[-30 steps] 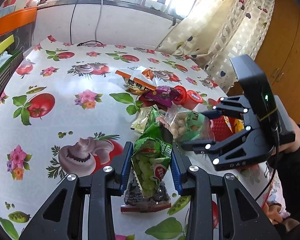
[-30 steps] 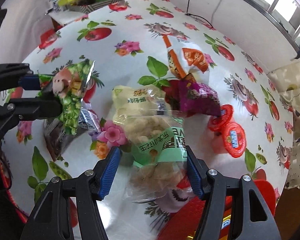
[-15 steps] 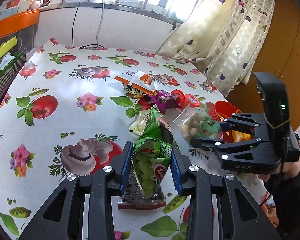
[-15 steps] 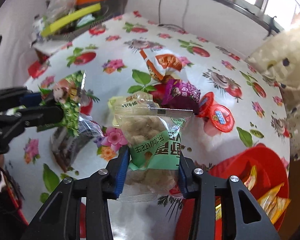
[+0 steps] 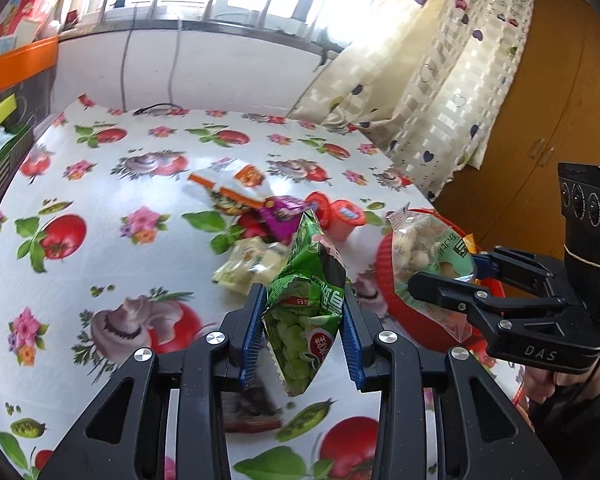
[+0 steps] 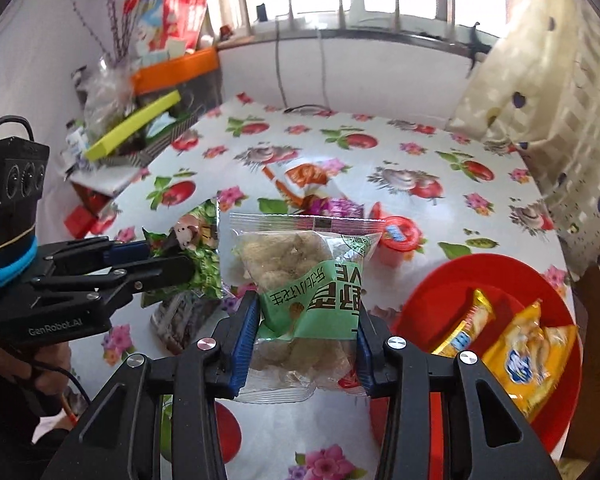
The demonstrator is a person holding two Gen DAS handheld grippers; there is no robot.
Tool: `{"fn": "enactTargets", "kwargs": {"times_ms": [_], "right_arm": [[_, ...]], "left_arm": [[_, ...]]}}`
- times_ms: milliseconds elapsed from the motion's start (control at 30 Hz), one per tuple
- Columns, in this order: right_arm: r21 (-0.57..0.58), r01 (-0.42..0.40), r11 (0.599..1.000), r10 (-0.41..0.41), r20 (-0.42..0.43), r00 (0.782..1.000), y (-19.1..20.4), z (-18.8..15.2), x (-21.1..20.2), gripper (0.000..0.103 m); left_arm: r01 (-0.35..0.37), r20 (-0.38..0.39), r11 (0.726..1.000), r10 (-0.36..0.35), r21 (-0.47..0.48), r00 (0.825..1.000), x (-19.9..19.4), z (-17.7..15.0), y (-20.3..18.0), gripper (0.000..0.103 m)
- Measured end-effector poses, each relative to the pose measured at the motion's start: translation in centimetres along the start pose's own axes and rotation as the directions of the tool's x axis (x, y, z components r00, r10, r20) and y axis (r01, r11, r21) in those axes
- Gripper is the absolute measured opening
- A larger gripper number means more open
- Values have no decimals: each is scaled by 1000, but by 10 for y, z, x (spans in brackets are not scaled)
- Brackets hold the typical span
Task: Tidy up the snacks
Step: 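Carry the green bag with the left tool while the right carries the peanut bag to the basket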
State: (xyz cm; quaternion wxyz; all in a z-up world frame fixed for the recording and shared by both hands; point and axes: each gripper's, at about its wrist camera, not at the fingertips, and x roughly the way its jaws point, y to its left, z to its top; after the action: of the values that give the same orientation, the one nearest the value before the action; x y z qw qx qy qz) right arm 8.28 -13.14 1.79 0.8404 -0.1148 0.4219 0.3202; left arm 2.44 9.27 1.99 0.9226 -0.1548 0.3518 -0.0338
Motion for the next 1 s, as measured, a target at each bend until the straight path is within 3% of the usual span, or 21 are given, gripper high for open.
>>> {"fn": "enactTargets", "kwargs": {"times_ms": [1000], "right_arm": [[144,120,982,-131,67,989,-74,-31,-61,39]], "left_arm": [[120,-46,978,-114,169,992,38,22,-104,37]]}}
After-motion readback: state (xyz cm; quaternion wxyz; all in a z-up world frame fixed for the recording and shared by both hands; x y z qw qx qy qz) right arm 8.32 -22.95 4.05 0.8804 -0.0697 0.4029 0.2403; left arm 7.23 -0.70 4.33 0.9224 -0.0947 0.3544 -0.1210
